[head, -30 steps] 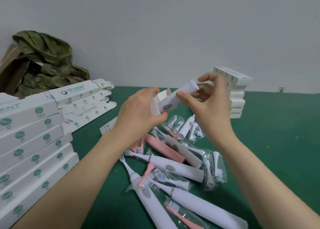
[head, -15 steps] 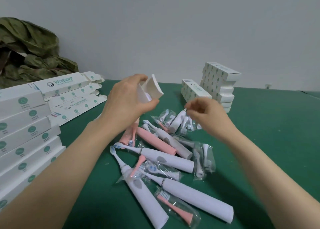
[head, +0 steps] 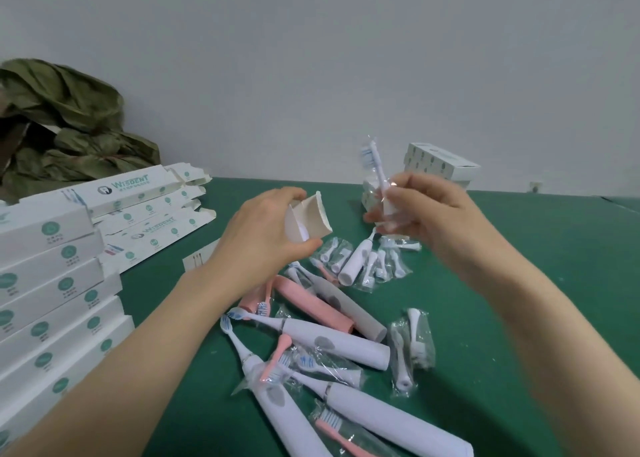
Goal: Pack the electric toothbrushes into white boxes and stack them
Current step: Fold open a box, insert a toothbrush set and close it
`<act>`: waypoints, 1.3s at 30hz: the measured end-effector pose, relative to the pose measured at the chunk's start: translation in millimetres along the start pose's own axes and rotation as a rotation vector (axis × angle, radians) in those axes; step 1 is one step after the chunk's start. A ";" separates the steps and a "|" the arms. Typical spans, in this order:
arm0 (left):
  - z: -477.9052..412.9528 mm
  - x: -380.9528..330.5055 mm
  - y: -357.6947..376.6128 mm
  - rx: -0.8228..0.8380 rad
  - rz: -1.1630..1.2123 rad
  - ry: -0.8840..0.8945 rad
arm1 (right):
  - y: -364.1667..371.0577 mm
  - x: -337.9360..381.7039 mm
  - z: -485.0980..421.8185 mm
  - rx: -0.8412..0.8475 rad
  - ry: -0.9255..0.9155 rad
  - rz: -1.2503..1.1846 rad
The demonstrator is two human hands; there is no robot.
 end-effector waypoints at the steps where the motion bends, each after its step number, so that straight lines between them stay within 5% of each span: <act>1: -0.8 -1.2 1.0 0.009 0.007 -0.005 | 17.7 8.1 3.4 0.080 -0.011 -0.055; 5: -0.7 -5.4 1.7 0.016 0.049 -0.010 | 52.6 16.7 5.9 -0.013 -0.222 0.709; 14: 0.6 -11.0 4.0 0.026 0.031 0.028 | 40.1 14.1 -0.8 -0.181 -0.275 1.148; 17: 0.9 -11.8 2.3 0.008 0.038 0.035 | 16.7 20.3 -3.4 -0.340 -0.176 0.812; 22: 1.6 -12.9 6.4 0.024 0.073 0.017 | 53.4 -1.7 -6.6 -0.069 0.108 -0.340; 28: 1.2 -14.2 1.7 -0.020 0.058 0.016 | 43.9 -28.4 -14.2 -0.316 0.136 -0.315; 39: 4.7 -21.0 11.0 0.020 0.057 0.033 | 39.4 -27.6 -18.4 -0.318 -0.038 0.070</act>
Point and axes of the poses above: each hand's wrist, its own z-axis away from the middle knuckle, its own y-axis out of the palm, x = y × z, the point moved 9 cm from there along -z, towards the middle knuckle, and after that the axes turned 1 degree about z, right-handed, at the moved point
